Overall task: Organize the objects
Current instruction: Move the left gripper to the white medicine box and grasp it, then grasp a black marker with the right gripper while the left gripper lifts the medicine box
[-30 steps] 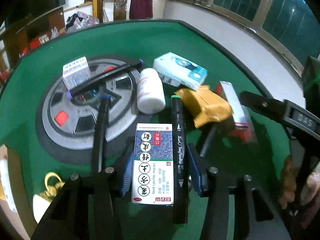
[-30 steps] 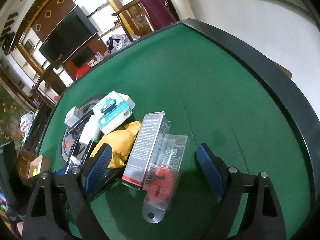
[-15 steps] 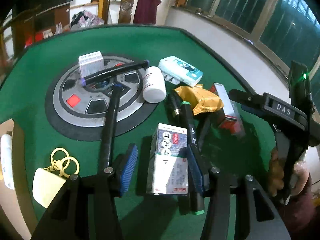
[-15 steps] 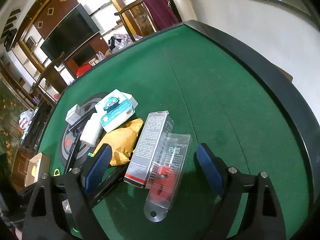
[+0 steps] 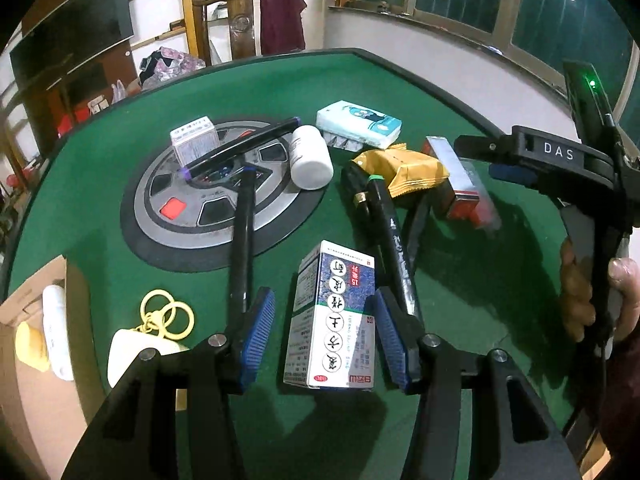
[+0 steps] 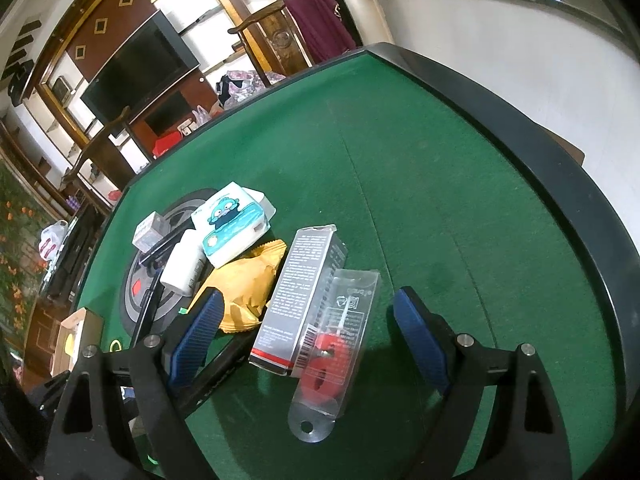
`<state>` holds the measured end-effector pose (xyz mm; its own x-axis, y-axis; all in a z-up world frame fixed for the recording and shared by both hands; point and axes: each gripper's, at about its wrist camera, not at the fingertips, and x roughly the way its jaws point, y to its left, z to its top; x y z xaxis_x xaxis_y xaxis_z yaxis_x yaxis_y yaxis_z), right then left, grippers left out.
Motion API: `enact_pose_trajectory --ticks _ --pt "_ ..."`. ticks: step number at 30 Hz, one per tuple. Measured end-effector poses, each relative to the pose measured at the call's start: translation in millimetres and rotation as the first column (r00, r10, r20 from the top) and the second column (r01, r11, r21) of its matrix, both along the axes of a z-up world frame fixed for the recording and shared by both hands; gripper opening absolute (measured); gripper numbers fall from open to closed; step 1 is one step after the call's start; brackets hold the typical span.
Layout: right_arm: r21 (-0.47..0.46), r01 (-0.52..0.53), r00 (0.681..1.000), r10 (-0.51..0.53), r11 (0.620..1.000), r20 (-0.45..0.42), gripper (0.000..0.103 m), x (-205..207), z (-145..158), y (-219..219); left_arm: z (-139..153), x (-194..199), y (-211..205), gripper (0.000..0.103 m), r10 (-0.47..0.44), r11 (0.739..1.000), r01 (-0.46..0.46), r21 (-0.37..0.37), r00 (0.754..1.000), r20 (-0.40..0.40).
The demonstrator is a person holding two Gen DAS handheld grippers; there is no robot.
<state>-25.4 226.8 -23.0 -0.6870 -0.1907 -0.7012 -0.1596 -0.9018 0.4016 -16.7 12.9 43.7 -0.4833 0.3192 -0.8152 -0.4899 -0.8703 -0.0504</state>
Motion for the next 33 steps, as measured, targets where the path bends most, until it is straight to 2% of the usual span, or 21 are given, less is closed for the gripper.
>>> enact_pose_trajectory --ticks 4,7,10,11,12,17,21,25,28,31,33 --pt "0.003 0.001 1.0 -0.001 1.0 -0.003 0.087 2.1 1.2 -1.4 -13.8 -0.2 9.5 0.046 -0.025 0.998 0.027 -0.058 0.999 0.034" --pt "0.006 0.002 1.0 -0.002 1.0 -0.004 0.087 2.9 1.5 -1.2 -21.0 -0.4 21.9 0.046 -0.042 0.996 0.044 -0.079 0.999 0.026" --pt "0.006 0.001 1.0 -0.001 1.0 -0.004 0.087 2.6 1.2 -1.5 -22.5 -4.3 26.9 0.043 -0.022 0.998 0.024 -0.059 0.999 0.029" --pt "0.004 -0.001 1.0 0.001 1.0 -0.004 0.087 2.5 1.2 -1.6 -22.3 -5.5 27.0 0.031 -0.009 0.999 0.01 -0.054 1.0 0.026" --pt "0.006 -0.004 1.0 0.004 1.0 -0.005 0.087 2.2 1.3 -1.9 -22.2 -7.5 25.1 0.029 0.009 0.999 -0.008 -0.037 1.0 0.028" --pt "0.022 -0.016 1.0 0.016 1.0 -0.01 0.087 1.4 2.8 -4.9 0.2 2.0 9.0 0.029 0.062 0.997 -0.061 0.055 0.998 -0.019" --pt "0.072 -0.038 0.999 0.04 0.997 -0.024 0.087 4.0 10.2 -14.6 32.4 24.4 -19.0 0.029 0.111 0.986 -0.1 0.13 0.991 -0.077" --pt "0.027 -0.124 0.99 0.125 0.992 -0.058 0.087 18.5 28.2 -42.0 55.4 50.6 -65.1 0.029 0.193 0.966 -0.169 0.194 0.974 -0.117" --pt "0.039 -0.246 0.968 0.247 0.969 -0.035 0.087 17.8 38.2 -89.3 57.1 61.3 -99.2 0.029 0.251 0.95 -0.222 0.219 0.961 -0.116" --pt "0.04 -0.322 0.946 0.322 0.946 -0.015 0.087 9.1 42.9 -131.5 54.8 71.1 -134.1 0.029 0.306 0.928 -0.273 0.253 0.947 -0.1" --pt "0.043 -0.345 0.938 0.343 0.938 0.045 0.087 -8.7 38.0 -163.1 51.5 75.7 -151.8 0.029 0.333 0.915 -0.298 0.271 0.938 -0.094"
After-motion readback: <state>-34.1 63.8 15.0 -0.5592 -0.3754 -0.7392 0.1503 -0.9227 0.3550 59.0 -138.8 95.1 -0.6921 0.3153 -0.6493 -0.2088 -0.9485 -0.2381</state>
